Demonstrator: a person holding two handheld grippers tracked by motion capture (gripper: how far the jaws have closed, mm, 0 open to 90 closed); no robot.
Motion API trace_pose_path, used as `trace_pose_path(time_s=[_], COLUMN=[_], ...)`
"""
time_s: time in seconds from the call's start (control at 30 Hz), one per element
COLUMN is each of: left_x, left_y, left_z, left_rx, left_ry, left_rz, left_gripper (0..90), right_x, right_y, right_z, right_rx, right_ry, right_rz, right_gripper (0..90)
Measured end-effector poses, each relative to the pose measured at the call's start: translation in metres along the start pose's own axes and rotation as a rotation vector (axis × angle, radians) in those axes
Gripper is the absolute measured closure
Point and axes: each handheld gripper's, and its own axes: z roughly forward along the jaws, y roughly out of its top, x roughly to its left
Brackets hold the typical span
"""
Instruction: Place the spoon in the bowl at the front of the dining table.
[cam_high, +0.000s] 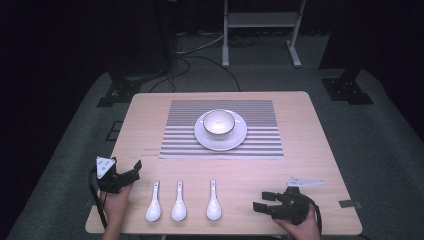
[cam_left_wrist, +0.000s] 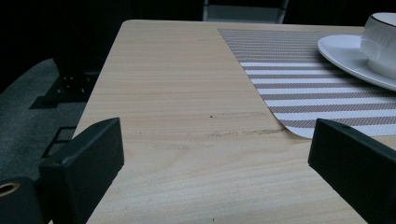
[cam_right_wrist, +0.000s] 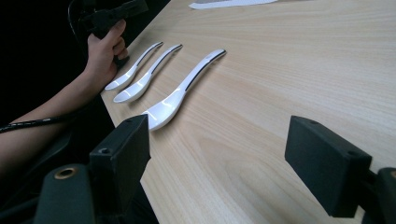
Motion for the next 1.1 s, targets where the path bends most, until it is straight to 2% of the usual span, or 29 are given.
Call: trace_pose_path(time_s=[0.67,0.97,1.1], left_x=[0.000,0.001,0.001], left_y=[0.000,0.000,0.000], left_z=[0.000,0.000,0.000], left_rx=[-0.003,-0.001,-0.003], left_ry=[-0.001,-0.005,-0.006], left_rz=[-0.001,-0.002,-0.003], left_gripper=[2.2,2.2,2.2], right_x=[0.018,0.023,0.026], right_y=[0.022,0.032,0.041], right_z=[0.028,0.044,0.051], right_rx=[0.064,0.113,0.116], right_ry=[0.037,0.041,0.045], right_rz=[-0.029,-0.023,-0.023], right_gripper=[21.2,21.3,21.4])
